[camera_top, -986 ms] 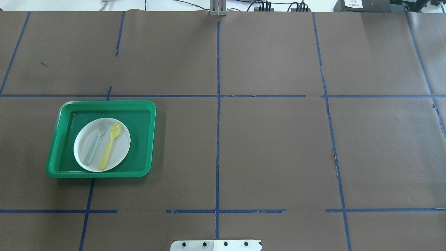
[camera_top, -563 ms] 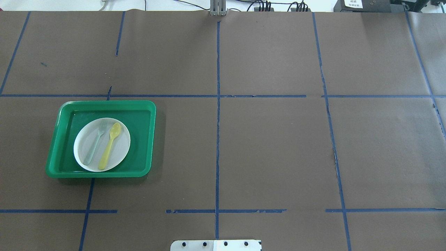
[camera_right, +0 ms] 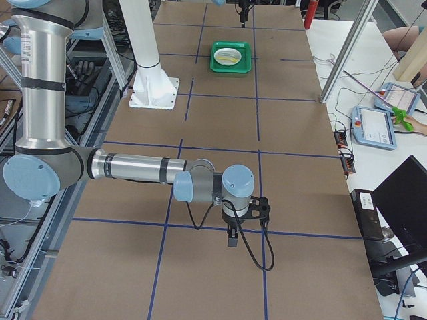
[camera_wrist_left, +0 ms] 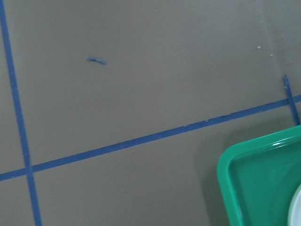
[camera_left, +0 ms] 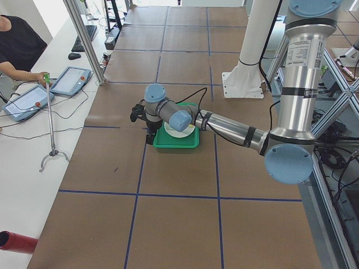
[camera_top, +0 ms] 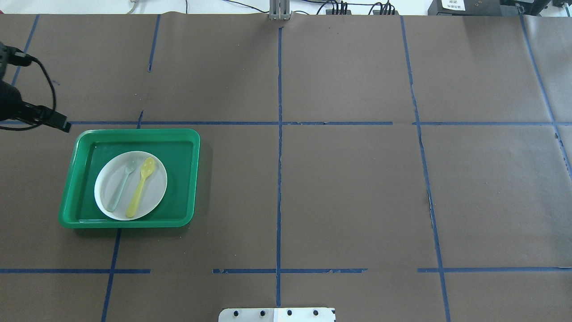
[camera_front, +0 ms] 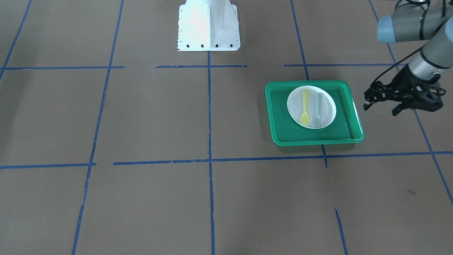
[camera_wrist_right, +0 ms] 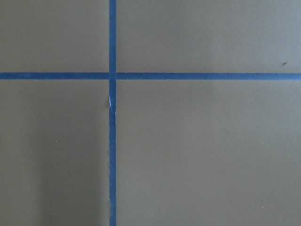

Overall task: Place spoon
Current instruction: 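Move the left gripper over the plate and lower onto the yellow spoon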

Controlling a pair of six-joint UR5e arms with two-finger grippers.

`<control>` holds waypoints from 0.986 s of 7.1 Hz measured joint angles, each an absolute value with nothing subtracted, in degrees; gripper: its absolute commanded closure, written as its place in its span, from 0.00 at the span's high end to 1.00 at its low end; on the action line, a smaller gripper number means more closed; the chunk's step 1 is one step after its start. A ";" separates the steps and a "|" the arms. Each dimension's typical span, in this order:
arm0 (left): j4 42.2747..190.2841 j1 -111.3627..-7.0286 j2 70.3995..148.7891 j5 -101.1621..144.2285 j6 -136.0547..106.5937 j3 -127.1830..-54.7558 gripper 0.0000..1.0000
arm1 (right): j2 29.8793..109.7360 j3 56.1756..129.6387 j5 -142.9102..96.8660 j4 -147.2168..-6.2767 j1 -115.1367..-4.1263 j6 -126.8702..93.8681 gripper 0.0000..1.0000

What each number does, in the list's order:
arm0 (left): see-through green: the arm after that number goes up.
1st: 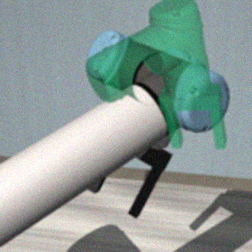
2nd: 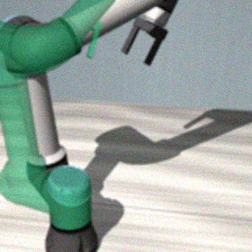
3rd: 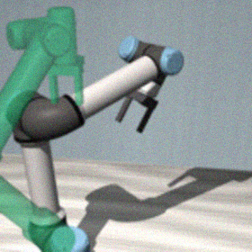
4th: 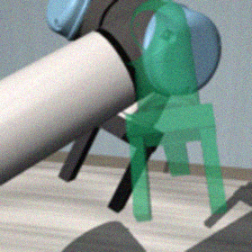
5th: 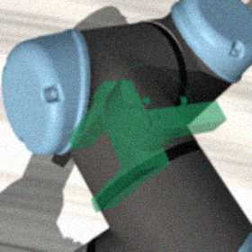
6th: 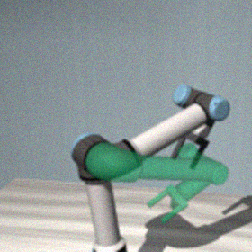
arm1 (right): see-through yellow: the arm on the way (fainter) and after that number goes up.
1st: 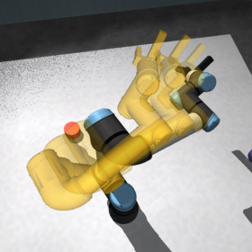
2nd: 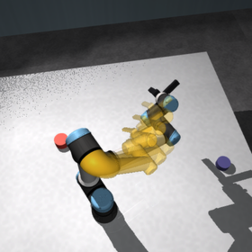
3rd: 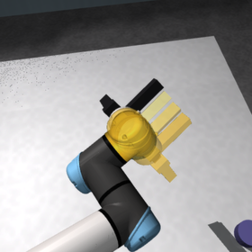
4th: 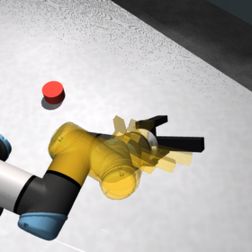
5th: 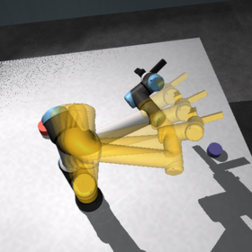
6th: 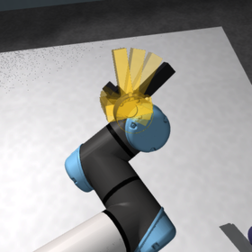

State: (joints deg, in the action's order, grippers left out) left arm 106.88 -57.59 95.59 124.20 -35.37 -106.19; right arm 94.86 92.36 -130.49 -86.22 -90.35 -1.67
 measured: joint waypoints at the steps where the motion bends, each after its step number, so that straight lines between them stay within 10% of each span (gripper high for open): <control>1: 106.64 -51.94 96.99 119.66 -39.72 -107.32 0.96 | 94.86 92.36 -130.51 -86.22 -90.35 -1.67 1.00; 7: 106.90 -41.50 99.61 118.16 -46.09 -105.24 0.82 | 94.83 92.30 -130.52 -86.22 -90.35 -1.67 1.00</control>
State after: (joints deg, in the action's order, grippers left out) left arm 106.90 -41.50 99.61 118.16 -46.09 -105.24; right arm 94.83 92.30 -130.52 -86.22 -90.35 -1.67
